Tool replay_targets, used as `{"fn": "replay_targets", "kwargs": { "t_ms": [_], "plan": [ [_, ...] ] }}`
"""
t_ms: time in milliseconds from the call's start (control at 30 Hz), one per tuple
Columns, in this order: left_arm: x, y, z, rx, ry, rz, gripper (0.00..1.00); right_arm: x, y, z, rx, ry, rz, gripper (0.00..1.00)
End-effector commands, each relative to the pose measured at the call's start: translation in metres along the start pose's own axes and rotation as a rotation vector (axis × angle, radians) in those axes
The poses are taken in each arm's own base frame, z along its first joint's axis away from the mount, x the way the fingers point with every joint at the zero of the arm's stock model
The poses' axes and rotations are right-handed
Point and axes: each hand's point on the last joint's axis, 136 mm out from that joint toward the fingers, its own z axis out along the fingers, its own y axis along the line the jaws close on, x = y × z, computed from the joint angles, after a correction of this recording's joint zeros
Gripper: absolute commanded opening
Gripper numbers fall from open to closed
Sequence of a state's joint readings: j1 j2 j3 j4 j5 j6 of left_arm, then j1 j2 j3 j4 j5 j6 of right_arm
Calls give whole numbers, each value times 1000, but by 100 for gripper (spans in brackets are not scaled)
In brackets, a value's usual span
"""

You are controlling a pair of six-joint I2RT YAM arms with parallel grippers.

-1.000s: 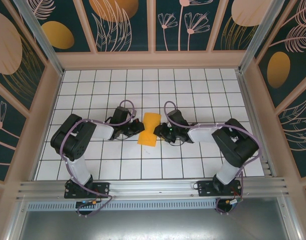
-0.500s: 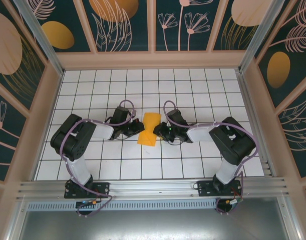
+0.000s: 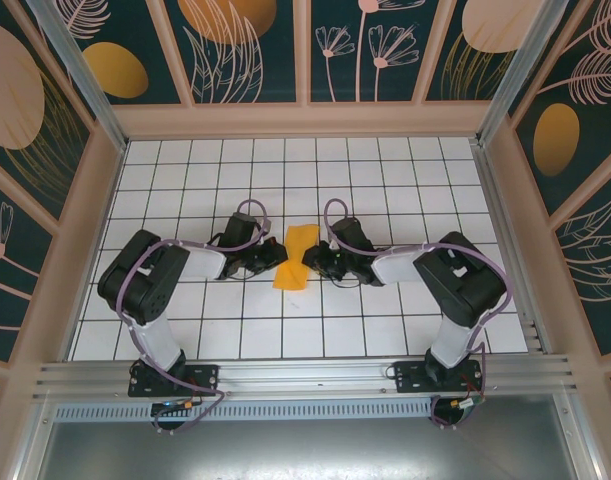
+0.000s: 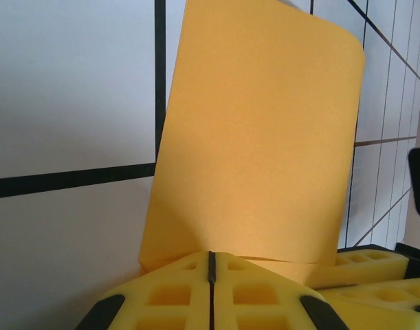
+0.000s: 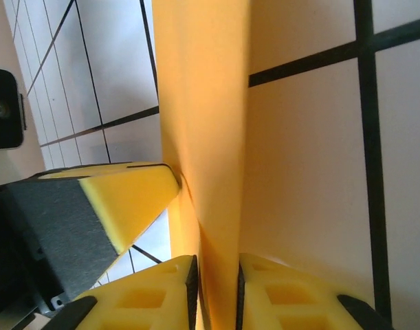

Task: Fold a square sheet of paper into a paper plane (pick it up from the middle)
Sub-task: Turn over the paper at the center of the table.

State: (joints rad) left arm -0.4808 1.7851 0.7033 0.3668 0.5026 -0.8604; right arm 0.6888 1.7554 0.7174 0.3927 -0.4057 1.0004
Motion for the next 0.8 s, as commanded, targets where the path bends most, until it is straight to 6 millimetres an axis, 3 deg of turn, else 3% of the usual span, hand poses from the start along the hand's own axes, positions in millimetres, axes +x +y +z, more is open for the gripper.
{"fn": "replay_targets", "kwargs": {
  "t_ms": [0, 100, 333, 533, 767],
  "plan": [
    [-8, -15, -12, 17, -38, 10, 13, 2, 7, 2, -43, 12, -41, 19],
    [-18, -32, -31, 35, -102, 37, 18, 0, 11, -2, -40, 2, -60, 15],
    [-33, -42, -69, -6, -253, 68, 22, -10, 27, -28, 19, -34, -169, 9],
    [-46, -48, -114, -45, -438, 93, 25, -33, 31, -76, 227, -154, -275, 9],
    [-58, -43, -172, -97, -683, 83, 32, -57, 10, -142, 635, -288, -350, 8]
  ]
}}
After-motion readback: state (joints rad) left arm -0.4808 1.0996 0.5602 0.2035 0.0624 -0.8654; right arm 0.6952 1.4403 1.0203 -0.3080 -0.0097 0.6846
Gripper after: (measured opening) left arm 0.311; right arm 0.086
